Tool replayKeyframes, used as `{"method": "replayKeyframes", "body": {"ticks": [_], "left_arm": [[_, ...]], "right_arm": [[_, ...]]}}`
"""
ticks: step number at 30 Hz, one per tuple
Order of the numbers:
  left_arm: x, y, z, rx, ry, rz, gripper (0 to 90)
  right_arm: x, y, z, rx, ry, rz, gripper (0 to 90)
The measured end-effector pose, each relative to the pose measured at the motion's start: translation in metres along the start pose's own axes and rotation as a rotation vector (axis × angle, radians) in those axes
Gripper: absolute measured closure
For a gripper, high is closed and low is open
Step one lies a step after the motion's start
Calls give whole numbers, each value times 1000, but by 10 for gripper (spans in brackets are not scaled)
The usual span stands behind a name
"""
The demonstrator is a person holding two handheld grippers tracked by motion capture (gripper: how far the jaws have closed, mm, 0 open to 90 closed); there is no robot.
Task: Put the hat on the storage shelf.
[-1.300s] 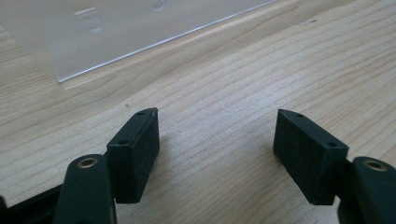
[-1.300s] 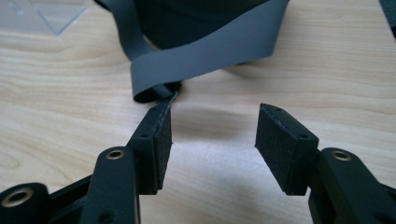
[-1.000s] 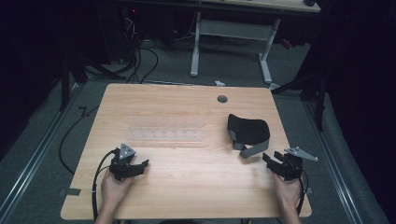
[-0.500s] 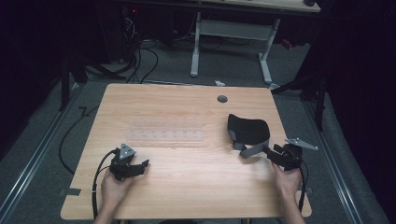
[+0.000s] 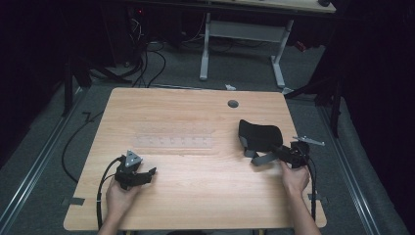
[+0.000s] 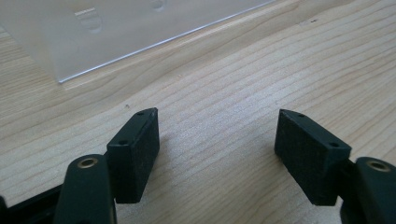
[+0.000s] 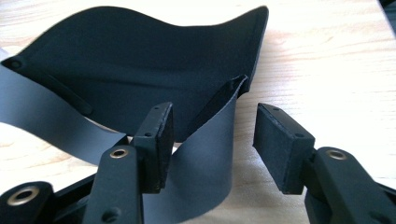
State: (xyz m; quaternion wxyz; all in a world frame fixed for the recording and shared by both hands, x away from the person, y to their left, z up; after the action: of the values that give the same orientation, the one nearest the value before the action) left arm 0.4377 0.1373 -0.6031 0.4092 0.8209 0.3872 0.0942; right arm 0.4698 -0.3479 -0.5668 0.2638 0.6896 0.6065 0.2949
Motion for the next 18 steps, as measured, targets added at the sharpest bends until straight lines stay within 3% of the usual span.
{"method": "replayKeyframes", "body": {"ticks": [8, 18], "left_arm": [[0, 0, 0, -2, 0, -1, 312], [0, 0, 0, -1, -1, -1, 312]], "right_arm": [[4, 0, 7, -1, 20, 18, 526], [9, 0, 14, -17, 56, 33, 637]]}}
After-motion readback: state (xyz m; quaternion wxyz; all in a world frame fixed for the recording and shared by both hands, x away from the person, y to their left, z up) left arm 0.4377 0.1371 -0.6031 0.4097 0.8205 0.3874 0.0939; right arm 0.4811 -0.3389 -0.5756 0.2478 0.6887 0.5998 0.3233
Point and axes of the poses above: each handheld gripper's, and its own axes: z roughly forward along the jaws, y roughly out of its top, x roughly to its left, the point moved 10 cm from there along z, roughly forward along the jaws, and after that the axes turned 13 degrees about -y, right-handed, at the moved point
